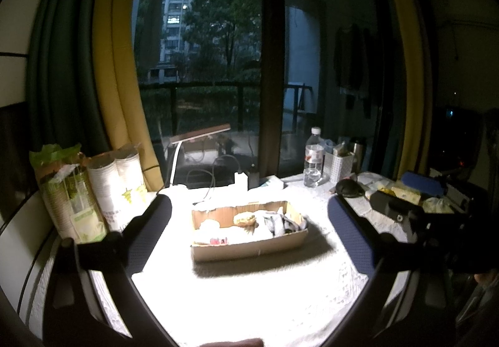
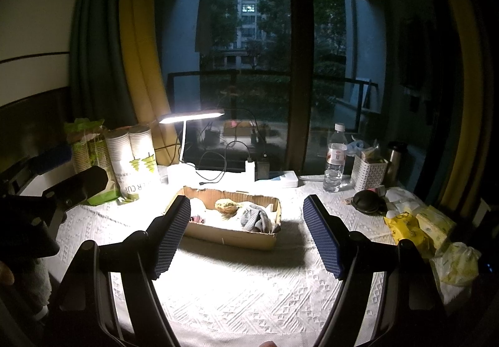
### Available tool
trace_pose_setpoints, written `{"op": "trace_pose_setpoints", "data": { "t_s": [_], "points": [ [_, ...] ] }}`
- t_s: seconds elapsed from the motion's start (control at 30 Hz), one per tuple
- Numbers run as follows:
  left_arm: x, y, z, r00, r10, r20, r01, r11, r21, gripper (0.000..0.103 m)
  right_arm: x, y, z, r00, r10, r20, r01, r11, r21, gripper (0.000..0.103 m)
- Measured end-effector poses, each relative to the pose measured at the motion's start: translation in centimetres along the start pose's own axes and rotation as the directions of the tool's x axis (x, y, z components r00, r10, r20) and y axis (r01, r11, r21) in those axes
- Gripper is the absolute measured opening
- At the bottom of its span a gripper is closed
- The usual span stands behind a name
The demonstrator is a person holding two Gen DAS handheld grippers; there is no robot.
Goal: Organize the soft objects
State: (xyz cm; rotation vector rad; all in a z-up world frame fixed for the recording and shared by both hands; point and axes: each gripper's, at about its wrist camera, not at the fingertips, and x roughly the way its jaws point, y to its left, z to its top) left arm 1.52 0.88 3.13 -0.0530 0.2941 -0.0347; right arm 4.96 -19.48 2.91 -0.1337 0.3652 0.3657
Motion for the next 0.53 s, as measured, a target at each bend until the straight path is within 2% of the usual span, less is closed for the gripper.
{"op": "trace_pose_setpoints", "data": {
  "t_s": [0.37, 0.53],
  "points": [
    [0.1, 0.2, -0.5, 1.000, -0.016, -0.007, 0.016, 1.000, -0.001, 0.101, 0.2, 0.2, 0.0, 1.000, 0.001, -0.005, -0.001, 1.000, 0.000, 0.078],
    [0.9, -0.4, -0.5, 0.999, -0.034, -0.033, 0.035, 0.999, 0.017, 0.101, 1.3, 0.6, 0.1, 1.000, 0.012, -0.007, -0.013, 1.000, -0.019, 0.078]
  ]
}}
